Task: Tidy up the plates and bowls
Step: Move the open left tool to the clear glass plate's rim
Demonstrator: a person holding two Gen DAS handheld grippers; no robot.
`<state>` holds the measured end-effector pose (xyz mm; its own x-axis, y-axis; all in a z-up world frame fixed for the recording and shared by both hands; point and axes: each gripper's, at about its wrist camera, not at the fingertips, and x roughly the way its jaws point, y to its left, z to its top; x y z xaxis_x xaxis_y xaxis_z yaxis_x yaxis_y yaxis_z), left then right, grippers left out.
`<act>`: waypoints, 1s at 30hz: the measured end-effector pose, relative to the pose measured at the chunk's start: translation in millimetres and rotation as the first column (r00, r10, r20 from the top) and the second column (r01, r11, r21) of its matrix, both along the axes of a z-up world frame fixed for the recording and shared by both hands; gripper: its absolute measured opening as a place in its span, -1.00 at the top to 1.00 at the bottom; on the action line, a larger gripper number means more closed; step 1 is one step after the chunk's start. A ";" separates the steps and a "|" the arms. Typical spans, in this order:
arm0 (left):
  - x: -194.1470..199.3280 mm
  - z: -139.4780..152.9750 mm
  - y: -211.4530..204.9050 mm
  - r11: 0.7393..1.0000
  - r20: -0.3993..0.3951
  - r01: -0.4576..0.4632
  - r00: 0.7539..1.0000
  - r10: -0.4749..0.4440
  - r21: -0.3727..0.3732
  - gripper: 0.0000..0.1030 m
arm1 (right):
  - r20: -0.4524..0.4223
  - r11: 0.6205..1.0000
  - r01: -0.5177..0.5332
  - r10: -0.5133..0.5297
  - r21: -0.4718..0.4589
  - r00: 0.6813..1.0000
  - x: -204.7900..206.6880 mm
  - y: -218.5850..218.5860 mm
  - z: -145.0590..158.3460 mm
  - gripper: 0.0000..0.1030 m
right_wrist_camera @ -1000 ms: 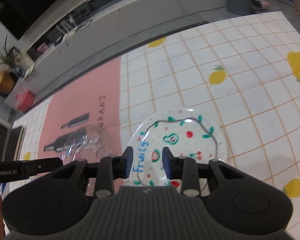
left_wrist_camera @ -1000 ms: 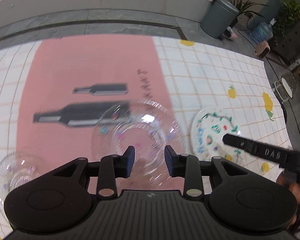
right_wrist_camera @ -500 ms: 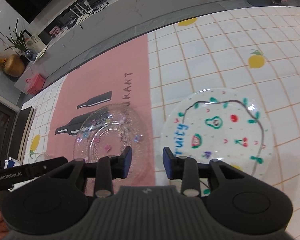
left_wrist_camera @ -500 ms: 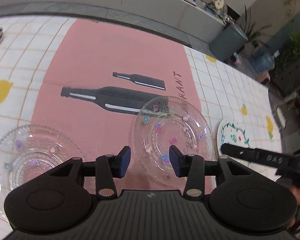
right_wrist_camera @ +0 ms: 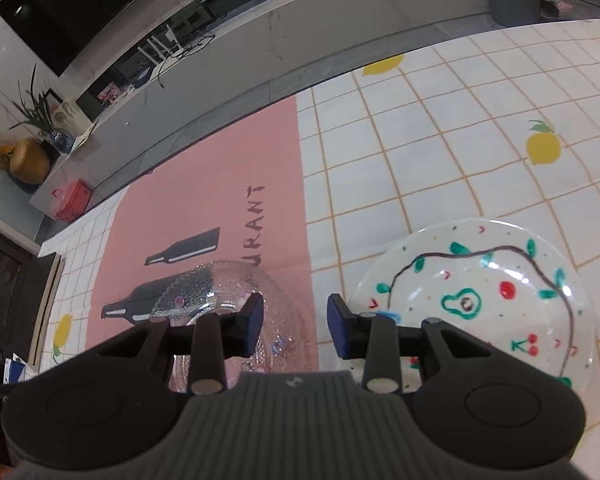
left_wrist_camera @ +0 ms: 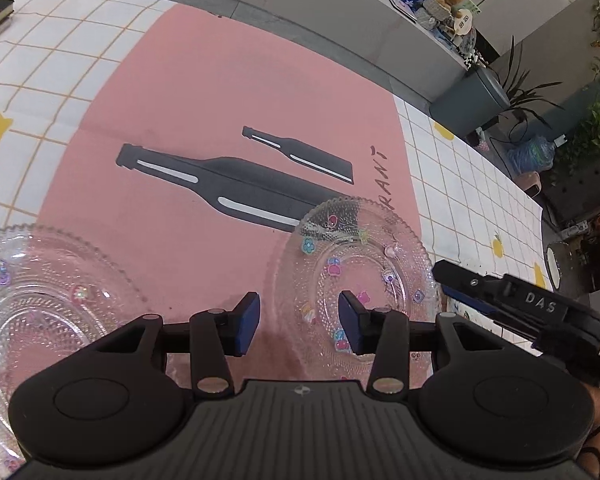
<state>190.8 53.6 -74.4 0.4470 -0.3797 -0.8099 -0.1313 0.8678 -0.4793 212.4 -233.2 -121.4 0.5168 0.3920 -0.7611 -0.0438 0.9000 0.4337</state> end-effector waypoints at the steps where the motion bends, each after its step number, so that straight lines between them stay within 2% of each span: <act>1: 0.2 -0.9 -0.4 1.000 0.007 -0.001 1.000 0.001 -0.004 0.02 | -0.004 1.000 -0.009 0.009 -0.002 1.000 0.6 1.6 -2.5 0.35; 11: -1.1 -4.4 -0.2 0.998 0.038 -0.003 0.999 0.005 -0.060 -0.01 | -0.016 0.997 -0.061 0.061 0.042 0.998 0.0 5.5 -8.7 0.37; 16: -2.3 -6.3 3.9 0.996 0.041 -0.014 0.999 0.018 -0.086 0.00 | -0.050 0.994 -0.038 0.043 0.099 0.998 0.9 -2.0 -11.5 0.37; 19: -1.5 -5.0 2.6 0.997 0.043 0.002 0.999 0.001 -0.075 0.12 | -0.066 0.992 -0.039 0.046 0.117 0.997 1.8 -4.3 -12.0 0.37; 23: 1.2 -5.8 5.7 0.996 0.024 0.004 1.000 -0.002 -0.090 0.14 | -0.123 0.988 -0.054 0.072 0.146 0.990 5.4 -8.8 -12.3 0.37; 27: 4.0 -8.3 11.0 0.992 0.008 -0.005 1.000 0.006 -0.125 0.14 | -0.187 0.974 -0.075 0.116 0.213 0.975 8.8 -17.6 -16.6 0.37; 30: 3.6 -9.3 10.6 0.992 0.007 -0.005 1.000 0.006 -0.126 0.18 | -0.203 0.965 -0.057 0.111 0.258 0.973 9.4 -23.8 -20.7 0.38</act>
